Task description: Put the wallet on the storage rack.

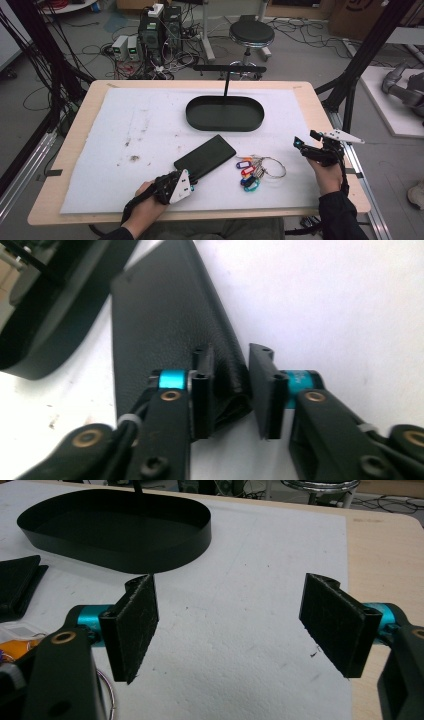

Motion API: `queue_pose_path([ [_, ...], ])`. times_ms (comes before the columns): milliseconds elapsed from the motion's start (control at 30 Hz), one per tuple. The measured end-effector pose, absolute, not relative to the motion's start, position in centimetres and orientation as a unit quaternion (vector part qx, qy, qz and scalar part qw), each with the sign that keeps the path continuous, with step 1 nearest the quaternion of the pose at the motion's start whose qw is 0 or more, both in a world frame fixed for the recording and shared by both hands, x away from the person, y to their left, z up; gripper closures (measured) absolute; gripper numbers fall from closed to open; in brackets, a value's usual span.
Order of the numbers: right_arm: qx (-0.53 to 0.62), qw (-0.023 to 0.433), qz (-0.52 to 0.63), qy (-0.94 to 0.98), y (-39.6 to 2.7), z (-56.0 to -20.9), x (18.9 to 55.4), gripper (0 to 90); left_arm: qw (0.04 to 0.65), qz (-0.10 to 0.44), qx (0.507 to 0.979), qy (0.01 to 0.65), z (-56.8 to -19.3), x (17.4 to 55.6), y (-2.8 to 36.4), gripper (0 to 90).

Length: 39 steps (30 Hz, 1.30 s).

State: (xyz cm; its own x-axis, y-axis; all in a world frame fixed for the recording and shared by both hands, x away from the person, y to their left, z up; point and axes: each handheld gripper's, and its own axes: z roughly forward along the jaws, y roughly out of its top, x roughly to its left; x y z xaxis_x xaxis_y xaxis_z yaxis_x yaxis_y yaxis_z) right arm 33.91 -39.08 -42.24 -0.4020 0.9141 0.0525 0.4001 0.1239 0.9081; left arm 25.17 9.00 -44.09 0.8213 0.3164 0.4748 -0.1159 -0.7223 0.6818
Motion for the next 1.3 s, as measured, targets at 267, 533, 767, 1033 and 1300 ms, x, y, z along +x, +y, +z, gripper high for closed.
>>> queue_pose_path([
  [267, 0.461, 0.275, 0.475, 0.697, -38.8, -42.1, 33.9, 26.9, 0.453, 0.271, 0.843, 0.100, -42.2, 25.8, 11.1, 79.8],
  [533, 0.427, 0.250, 0.504, 0.708, -37.4, -41.6, 34.0, 36.4, 0.519, 0.239, 0.811, 0.124, -41.4, 26.3, 12.6, 80.6],
  [767, 0.345, 0.187, 0.543, 0.742, -34.1, -40.7, 34.7, 48.2, 0.554, 0.220, 0.792, 0.133, -41.1, 26.6, 13.0, 80.7],
  [1033, 0.231, 0.123, 0.515, 0.816, -28.1, -40.8, 35.4, 62.6, 0.575, 0.204, 0.781, 0.135, -40.9, 26.9, 13.4, 80.8],
  [1300, 0.208, 0.098, 0.482, 0.846, -24.7, -41.2, 36.5, 66.5, 0.578, 0.200, 0.780, 0.133, -40.9, 26.9, 13.4, 80.7],
])
